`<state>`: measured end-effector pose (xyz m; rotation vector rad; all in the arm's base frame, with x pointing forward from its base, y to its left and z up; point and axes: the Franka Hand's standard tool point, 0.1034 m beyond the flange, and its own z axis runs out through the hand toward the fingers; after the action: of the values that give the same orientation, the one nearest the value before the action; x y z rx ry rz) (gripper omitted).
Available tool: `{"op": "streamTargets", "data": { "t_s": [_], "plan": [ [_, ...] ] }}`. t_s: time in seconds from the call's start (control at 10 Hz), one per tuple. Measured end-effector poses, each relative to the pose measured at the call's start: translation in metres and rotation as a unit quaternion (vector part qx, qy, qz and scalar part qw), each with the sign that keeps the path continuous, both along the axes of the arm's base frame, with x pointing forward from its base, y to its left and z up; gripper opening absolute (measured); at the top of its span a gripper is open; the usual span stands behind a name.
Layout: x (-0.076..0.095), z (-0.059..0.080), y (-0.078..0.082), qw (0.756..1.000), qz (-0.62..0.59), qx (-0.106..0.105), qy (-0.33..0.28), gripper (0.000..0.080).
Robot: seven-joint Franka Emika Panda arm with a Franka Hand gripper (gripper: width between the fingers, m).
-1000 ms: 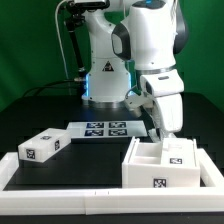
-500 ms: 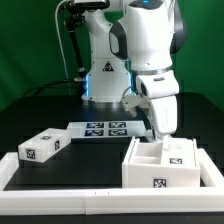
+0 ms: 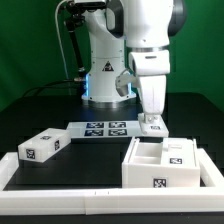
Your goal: Assemble cabinet
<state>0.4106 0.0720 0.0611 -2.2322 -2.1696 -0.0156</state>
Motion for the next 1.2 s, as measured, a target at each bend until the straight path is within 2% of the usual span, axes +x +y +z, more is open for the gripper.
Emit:
{"op": "streamTargets", "data": {
  "t_s": [0.1,0.7,0.8,1.0,1.2],
  "plan": [
    [0.0,0.004,-0.003,1.0,-0.003,-0.002,-0.003,0.0069],
    [0.001,-0.003,-0.006,1.0,-0.01,0.004,-0.008,0.0069],
    [0.008,-0.002,-0.003,0.998,-0.034,0.016,-0.041,0.0069],
    [0.006,0.001,0.008,0.993,-0.048,0.041,-0.098,0.0069],
    [0.002,-0.002,0.008,0.993,-0.061,0.04,-0.088,0.0069]
  ]
}}
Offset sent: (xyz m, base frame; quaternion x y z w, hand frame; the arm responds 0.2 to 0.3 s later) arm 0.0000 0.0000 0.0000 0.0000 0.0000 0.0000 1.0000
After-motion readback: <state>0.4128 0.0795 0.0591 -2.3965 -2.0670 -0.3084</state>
